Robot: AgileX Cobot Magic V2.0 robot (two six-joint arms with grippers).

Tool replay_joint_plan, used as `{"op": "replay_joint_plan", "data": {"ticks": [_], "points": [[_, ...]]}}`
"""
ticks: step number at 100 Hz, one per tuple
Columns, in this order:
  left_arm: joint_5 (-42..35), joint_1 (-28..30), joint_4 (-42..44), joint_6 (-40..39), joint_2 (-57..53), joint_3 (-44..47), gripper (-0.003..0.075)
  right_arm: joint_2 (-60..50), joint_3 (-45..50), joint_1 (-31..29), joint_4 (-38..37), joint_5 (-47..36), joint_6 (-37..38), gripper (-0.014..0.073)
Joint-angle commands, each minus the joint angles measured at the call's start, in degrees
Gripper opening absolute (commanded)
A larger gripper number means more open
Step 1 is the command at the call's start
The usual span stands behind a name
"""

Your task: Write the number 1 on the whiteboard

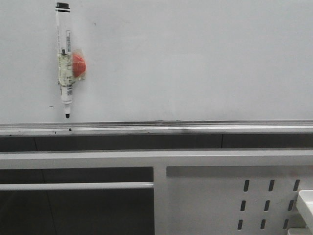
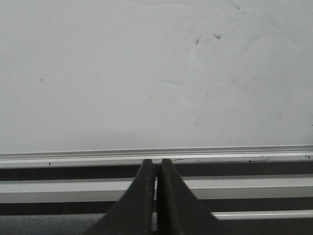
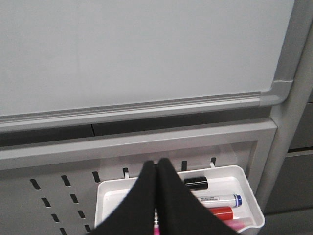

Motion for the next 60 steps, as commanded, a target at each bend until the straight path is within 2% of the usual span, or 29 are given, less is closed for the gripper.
{"op": "replay_joint_plan", "data": {"ticks": [1,30,46,60], "points": [[-4.9,0.0,0.2,-0.4,-1.3,2.0,-0.0020,-0.9,0.8,-0.2,0.0,-1.4,-0.1,-0.0050],[-6.7,0.0,0.2,-0.4,-1.3,2.0,-0.0020,-0.9,0.8,-0.2,0.0,-1.4,-0.1,-0.0050],[-13.8,0.0,0.2,-0.4,-1.3,2.0,-0.0020,-0.9,0.8,-0.2,0.0,-3.0,-0.1,-0.0050],[-24.6,0.0,0.2,-0.4,-1.3,2.0,-0.0020,-0.9,0.8,-0.2,0.0,-13.0,-0.1,-0.0050]]}}
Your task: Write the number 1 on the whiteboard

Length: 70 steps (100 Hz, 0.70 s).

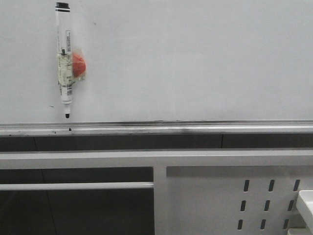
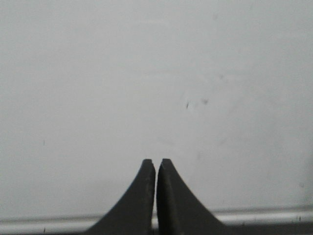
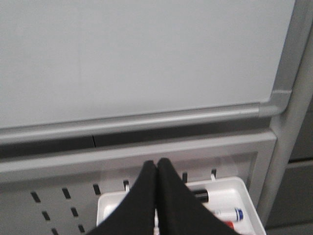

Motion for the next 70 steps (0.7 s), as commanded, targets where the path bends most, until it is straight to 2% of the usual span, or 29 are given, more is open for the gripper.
{"op": "replay_joint_plan", "data": {"ticks": [1,19,30,36,43,47,54,59,64,70], "points": [[-12.1,0.0,0.0,-0.4,-1.3,2.0,-0.0020,-0.9,0.8,-0.2,-0.1,-10.8,-0.1,-0.0050],[-18.6,0.0,0.0,-0.4,-1.3,2.0,-0.0020,-0.9,0.8,-0.2,-0.1,-18.8,-0.1,-0.0050],[-19.8,0.0,-0.3,-0.4,-1.3,1.9,-0.0020,-0.9,0.8,-0.2,-0.1,-24.6,-0.1,-0.0050],[-18.4,0.0,-2.4,-0.5,-1.2,1.0,-0.0020,-0.9,0.8,-0.2,2.0,-29.6,1.1,-0.0050],[-11.9,0.0,-8.6,-0.5,-1.2,-1.7,-0.0020,-0.9,-0.4,-0.2,6.4,-32.9,7.8,-0.0050],[-5.5,0.0,-9.9,-0.5,-0.9,-4.3,-0.0020,-0.9,-2.1,-0.2,6.0,-30.0,9.8,-0.0050],[4.9,0.1,-9.6,-0.5,0.8,-9.5,-0.0020,0.0,-8.2,0.3,2.4,-15.0,9.8,-0.0050],[9.5,0.1,-9.5,-0.5,3.1,-13.0,-0.0020,1.9,-13.6,0.8,1.7,-4.7,9.8,-0.0050],[10.5,0.1,-10.3,-0.5,5.3,-16.0,-0.0020,4.2,-17.4,1.4,1.9,1.7,9.8,-0.0050],[8.4,0.1,-10.4,-0.5,7.3,-18.7,-0.0020,7.1,-20.4,1.8,2.6,3.6,9.8,-0.0050]]}}
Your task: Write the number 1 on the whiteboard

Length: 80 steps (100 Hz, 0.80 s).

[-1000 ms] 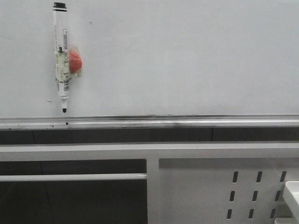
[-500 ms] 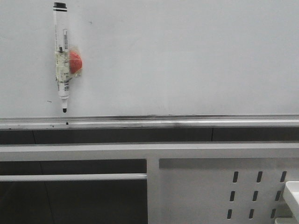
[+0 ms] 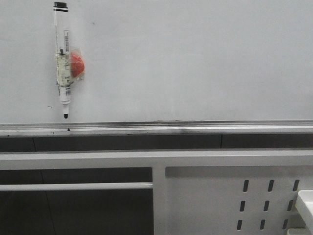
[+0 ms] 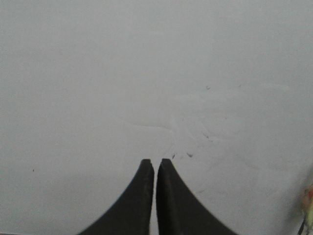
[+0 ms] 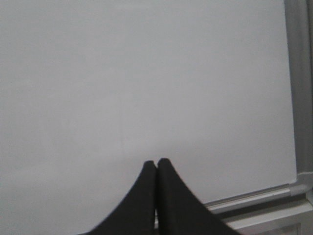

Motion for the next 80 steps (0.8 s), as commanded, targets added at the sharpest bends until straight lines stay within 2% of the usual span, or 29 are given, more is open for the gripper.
{"op": "replay_joint_plan", "data": {"ticks": [1,15,32,39,49,56,60,73,80], "points": [[-4.1,0.0,-1.2,-0.4,4.0,-5.9,-0.0020,4.5,-6.7,0.6,-0.4,2.7,0.2,-0.0050],[-15.8,0.0,-1.3,-0.4,6.1,-6.9,-0.0020,7.6,-8.1,0.7,-0.4,-0.3,0.2,-0.0050],[-13.6,-0.2,-1.1,-0.3,7.5,-6.9,-0.0006,9.7,-8.2,0.8,0.0,3.1,0.1,-0.0050],[-12.8,-1.1,0.3,0.2,8.8,-6.9,0.0076,11.0,-9.0,0.9,0.6,6.1,0.1,-0.0050],[-13.5,-2.8,0.9,0.2,12.0,-6.9,0.0294,12.7,-9.8,1.3,1.9,8.2,0.1,-0.0050],[-15.1,-4.0,0.9,0.2,15.6,-6.9,0.0398,13.3,-9.7,1.3,1.9,7.5,0.1,-0.0050],[-16.1,-4.4,0.9,0.2,17.6,-6.9,0.0414,13.7,-9.7,1.3,1.9,6.9,0.1,-0.0050],[-20.6,-6.6,0.9,-0.3,25.0,-6.9,0.0388,15.0,-9.7,1.4,2.8,5.5,0.0,-0.0050],[-23.2,-9.0,0.9,-0.3,29.0,-6.9,0.0388,16.3,-9.7,1.9,2.8,6.7,-3.9,-0.0050]]}}
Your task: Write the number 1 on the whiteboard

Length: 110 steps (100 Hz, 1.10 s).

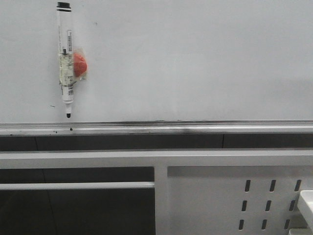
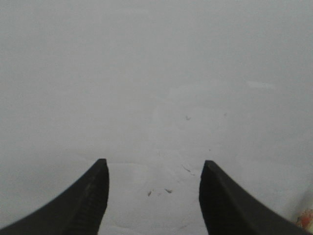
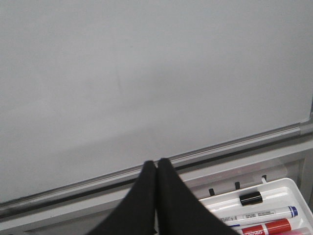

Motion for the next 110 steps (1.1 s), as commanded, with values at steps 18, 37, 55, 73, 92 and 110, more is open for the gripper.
{"op": "replay_joint_plan", "data": {"ticks": [18,37,55,73,92,110], "points": [[-17.5,-11.8,5.3,-0.5,15.5,-1.4,0.0388,4.0,-2.2,5.9,0.4,-3.3,-8.5,-0.0050],[-28.5,-19.4,5.1,-0.5,26.4,-0.2,0.0388,4.3,-2.2,11.3,0.3,-3.8,-9.3,-0.0050],[-39.7,-23.3,4.0,-0.5,34.0,3.1,0.0388,4.3,-2.2,13.1,1.0,-4.1,-9.4,-0.0050],[-48.7,-25.7,2.2,-0.5,40.4,6.4,0.0388,4.3,-2.2,13.1,1.1,-4.8,-9.4,-0.0050],[-55.8,-27.1,0.8,-0.5,45.9,8.2,0.0388,4.3,-2.2,13.1,1.1,-4.9,-9.4,-0.0050],[-63.6,-27.1,0.7,-0.5,52.3,8.2,0.0388,4.3,-2.2,13.1,1.3,-4.9,-9.4,-0.0050]]}}
